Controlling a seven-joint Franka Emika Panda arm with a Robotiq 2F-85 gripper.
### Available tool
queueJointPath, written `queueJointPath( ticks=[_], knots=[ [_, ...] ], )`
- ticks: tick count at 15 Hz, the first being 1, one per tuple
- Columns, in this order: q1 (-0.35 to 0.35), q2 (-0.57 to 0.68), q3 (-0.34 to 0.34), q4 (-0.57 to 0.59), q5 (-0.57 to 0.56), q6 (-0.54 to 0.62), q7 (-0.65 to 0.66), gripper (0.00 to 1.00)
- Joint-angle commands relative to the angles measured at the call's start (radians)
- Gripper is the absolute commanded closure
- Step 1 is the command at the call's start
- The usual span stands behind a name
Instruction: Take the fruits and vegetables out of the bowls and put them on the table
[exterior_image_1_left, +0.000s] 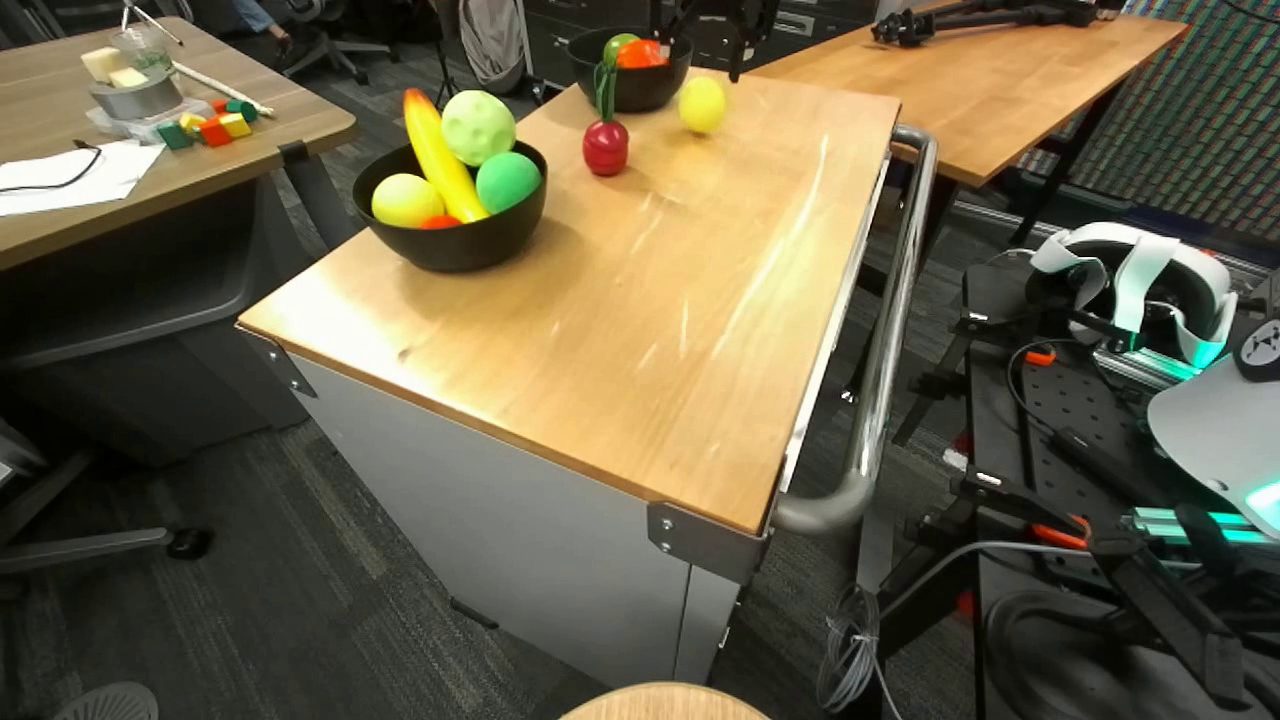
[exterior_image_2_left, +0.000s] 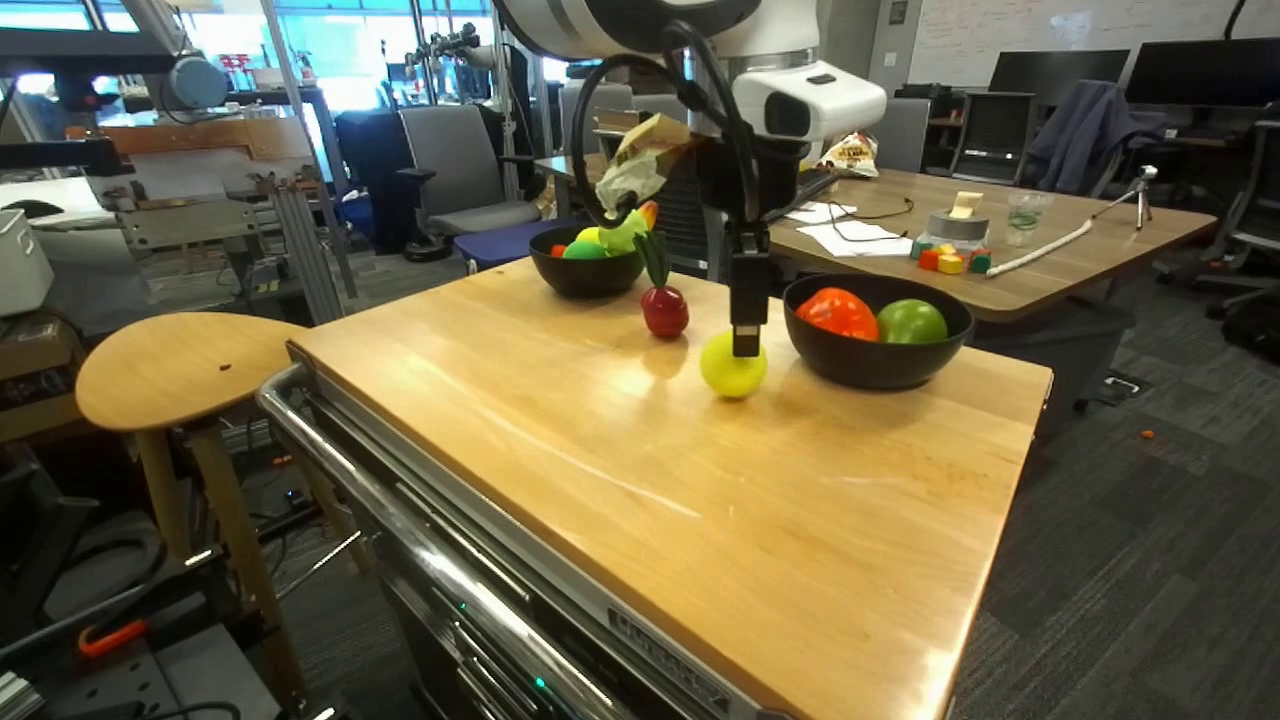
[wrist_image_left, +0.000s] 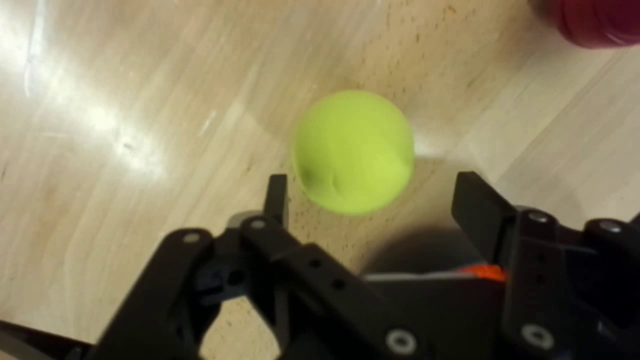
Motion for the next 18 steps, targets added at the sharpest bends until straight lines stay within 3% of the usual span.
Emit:
queueJointPath(
  ticks=[1,5,9,10,18],
  knots=[
    [-0.046,-0.050,-0.002,0.066,0.100,-0.034,-0.085,0.00],
    [-0.088,-0.003,0.000,0.225,0.257,-0.077,-0.086,0.00],
    [-0.088,0.077,0.007,0.335,0.310,-0.120,-0.050,0.00],
    [-0.084,0.021,-0.004,0.256,0.281,-0.086,-0.069,0.00],
    [-0.069,0.104,-0.005,0.306,0.259,-0.076,-0.028,0.00]
  ],
)
